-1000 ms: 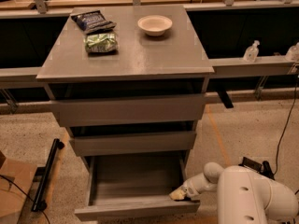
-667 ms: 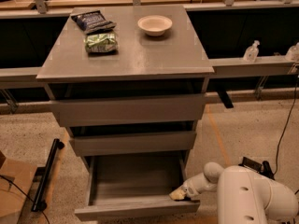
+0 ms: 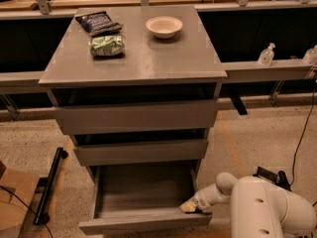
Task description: Open bottom drawer
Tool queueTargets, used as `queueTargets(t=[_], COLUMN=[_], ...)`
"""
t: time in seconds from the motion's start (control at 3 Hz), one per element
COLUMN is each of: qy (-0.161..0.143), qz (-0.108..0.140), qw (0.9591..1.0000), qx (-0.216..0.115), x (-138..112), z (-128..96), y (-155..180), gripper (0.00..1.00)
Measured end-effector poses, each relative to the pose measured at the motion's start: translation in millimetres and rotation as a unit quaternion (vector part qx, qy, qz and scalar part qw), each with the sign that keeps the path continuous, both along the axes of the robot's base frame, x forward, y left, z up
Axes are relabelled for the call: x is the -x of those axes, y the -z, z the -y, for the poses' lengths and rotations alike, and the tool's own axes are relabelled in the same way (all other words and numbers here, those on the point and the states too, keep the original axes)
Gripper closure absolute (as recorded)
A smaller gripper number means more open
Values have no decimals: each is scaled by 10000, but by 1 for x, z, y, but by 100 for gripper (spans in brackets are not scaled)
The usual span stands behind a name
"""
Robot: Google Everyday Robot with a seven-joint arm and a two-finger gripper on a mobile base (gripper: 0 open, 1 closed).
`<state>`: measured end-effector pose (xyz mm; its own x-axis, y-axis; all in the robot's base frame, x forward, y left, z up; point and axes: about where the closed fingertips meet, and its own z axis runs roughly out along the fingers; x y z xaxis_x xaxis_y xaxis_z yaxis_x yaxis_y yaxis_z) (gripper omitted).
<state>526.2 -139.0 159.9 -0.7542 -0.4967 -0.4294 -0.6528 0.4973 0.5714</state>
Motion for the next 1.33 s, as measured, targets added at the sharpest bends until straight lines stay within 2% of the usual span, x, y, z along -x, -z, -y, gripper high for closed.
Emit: queueTargets(t=[0.33,0.67,1.0,1.33], qy=[0,-1,-1,-2], qz=[0,0,0,-1], qw=[10000,10000,10000,10000], qx=[0,0,0,0], x=[0,0,0,0], z=[0,0,0,0], y=[0,0,0,0], gripper=[100,100,82,59])
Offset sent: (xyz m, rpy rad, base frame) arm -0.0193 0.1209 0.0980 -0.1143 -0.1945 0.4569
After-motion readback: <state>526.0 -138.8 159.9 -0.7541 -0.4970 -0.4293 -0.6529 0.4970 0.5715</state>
